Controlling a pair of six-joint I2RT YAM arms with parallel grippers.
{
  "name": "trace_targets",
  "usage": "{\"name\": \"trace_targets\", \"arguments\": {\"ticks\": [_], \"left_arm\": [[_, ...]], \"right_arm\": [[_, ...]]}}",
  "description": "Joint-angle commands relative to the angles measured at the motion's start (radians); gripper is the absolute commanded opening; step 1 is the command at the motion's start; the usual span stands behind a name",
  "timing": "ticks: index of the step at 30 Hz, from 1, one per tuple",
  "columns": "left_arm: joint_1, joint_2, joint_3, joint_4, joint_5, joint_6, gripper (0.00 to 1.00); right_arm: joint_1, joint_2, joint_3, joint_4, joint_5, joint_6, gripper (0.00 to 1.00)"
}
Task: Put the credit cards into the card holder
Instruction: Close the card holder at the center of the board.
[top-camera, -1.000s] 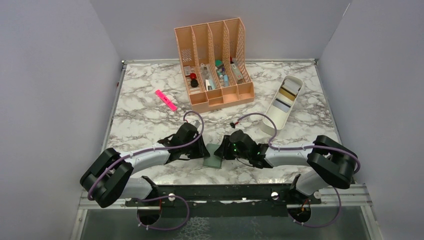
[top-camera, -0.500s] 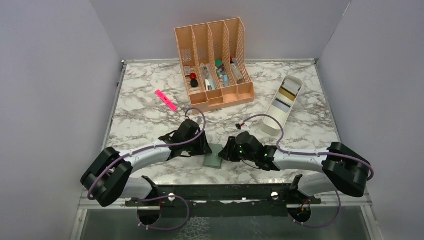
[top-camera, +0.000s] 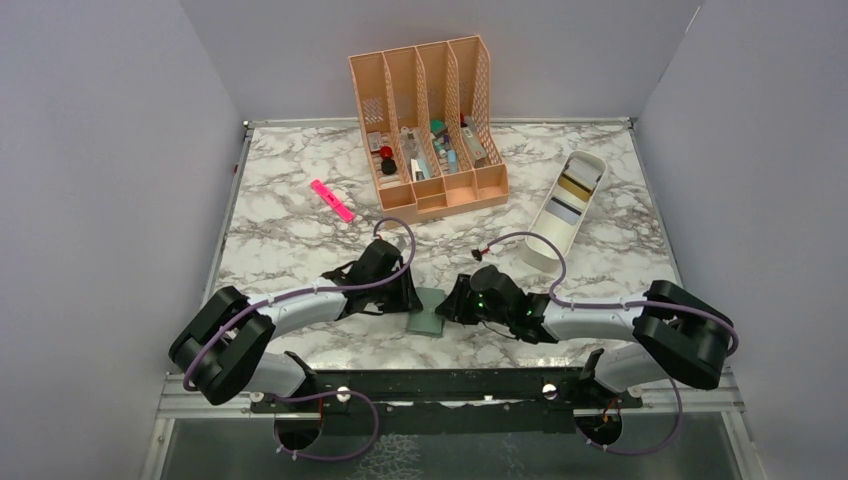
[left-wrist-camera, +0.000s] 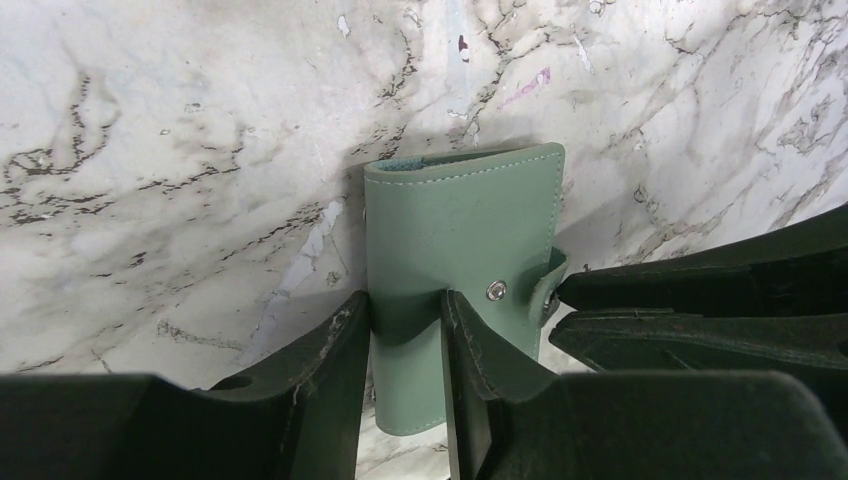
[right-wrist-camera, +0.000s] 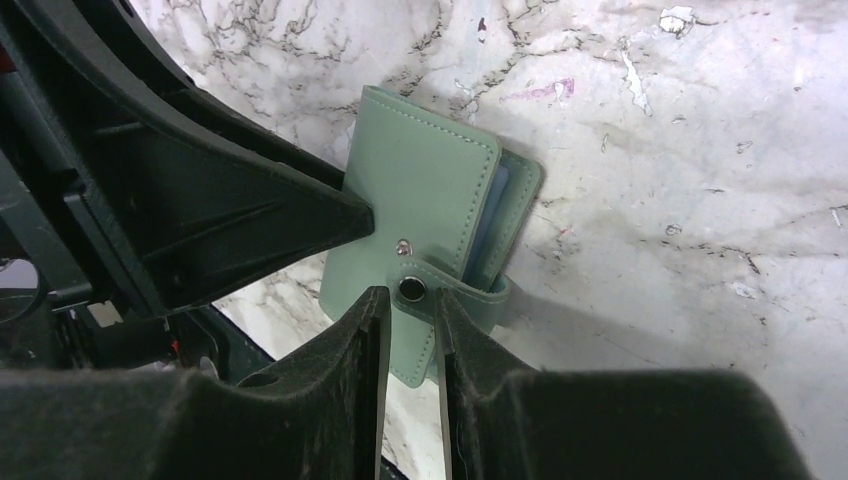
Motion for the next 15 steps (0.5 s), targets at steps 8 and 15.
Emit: {"name": "trace_targets", "arguments": {"ticks": [8,15], "left_arm": [[-0.007,0.0,-0.014,-0.013,-0.02,-0.007,0.32],[-0.011,-0.017,-0.02,-0.013,-0.018,-0.018,0.32]], "right_arm": [[-0.004,0.06,0.013,0.059,-0.013,0.038,0.27],[-0.005,0.077,0.006,0.084,-0.007,0.049,0.23]]}}
